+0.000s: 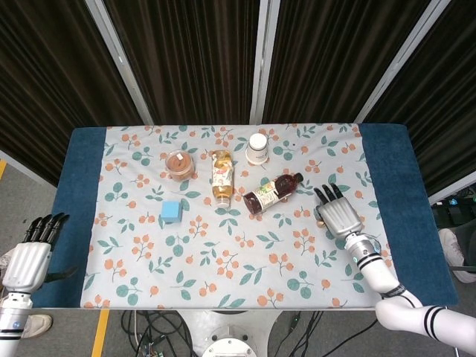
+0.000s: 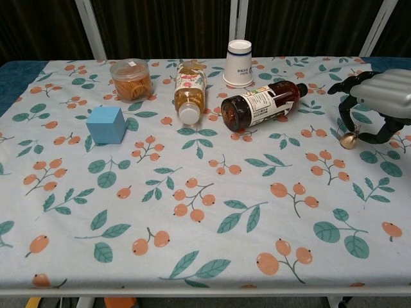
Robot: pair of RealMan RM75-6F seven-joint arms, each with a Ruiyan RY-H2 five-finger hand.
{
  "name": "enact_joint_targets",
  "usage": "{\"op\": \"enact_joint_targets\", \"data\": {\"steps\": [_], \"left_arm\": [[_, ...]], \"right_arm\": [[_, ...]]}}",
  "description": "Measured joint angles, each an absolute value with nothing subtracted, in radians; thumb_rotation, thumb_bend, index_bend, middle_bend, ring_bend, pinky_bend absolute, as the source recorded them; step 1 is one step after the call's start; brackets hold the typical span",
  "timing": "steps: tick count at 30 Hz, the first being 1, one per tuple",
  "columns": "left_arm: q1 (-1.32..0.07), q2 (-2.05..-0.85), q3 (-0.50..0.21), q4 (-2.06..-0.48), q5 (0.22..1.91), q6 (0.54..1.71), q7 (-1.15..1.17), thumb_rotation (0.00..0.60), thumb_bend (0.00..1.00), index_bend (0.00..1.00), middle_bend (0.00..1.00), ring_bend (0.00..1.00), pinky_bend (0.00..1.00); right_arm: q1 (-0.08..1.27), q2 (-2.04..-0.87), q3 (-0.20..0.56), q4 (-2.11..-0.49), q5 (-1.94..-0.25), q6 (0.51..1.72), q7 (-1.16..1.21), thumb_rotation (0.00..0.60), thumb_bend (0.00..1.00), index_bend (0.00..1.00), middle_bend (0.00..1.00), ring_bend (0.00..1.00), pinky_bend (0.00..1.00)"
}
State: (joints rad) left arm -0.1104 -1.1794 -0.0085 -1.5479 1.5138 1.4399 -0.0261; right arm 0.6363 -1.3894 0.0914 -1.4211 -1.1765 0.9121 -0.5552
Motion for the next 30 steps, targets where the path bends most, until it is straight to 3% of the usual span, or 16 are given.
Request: {"op": "enact_joint_targets", "data": {"steps": [8, 14, 22, 30], "left_arm": [[-0.111, -1.179, -0.01, -1.55, 1.514, 1.441, -0.024, 0.6, 0.0, 0.05, 0.05, 0.0, 0.05], [-0.107, -1.176, -0.011, -1.554, 1.514, 1.449, -0.026, 0.6, 0.0, 0.05, 0.05, 0.0, 0.05], [-0.1, -1.163, -0.017, -1.562, 1.513, 1.467, -0.029, 0.6, 0.0, 0.05, 0.05, 0.0, 0.05], [-0.099, -1.157, -0.021, -1.573, 1.518, 1.479, -0.019, 0.6, 0.0, 0.05, 0.05, 0.0, 0.05]], "right_arm": [[0.627, -1.365, 0.097, -1.447, -1.189, 0.945, -0.513, 0.6, 0.1, 0.0, 0.0, 0.0, 0.0], [0.577, -1.311, 0.09, -1.507, -1.243, 1.046, -0.458, 0.6, 0.08, 0.0, 0.0, 0.0, 0.0], [0.391, -1.219, 0.018, -1.563, -1.395, 1.33, -0.308, 0.6, 0.08, 0.0, 0.0, 0.0, 0.0], [0.17, -1.227, -0.045, -1.473, -1.511, 1.609, -0.14, 0.6, 0.08, 0.0, 0.0, 0.0, 0.0]]}}
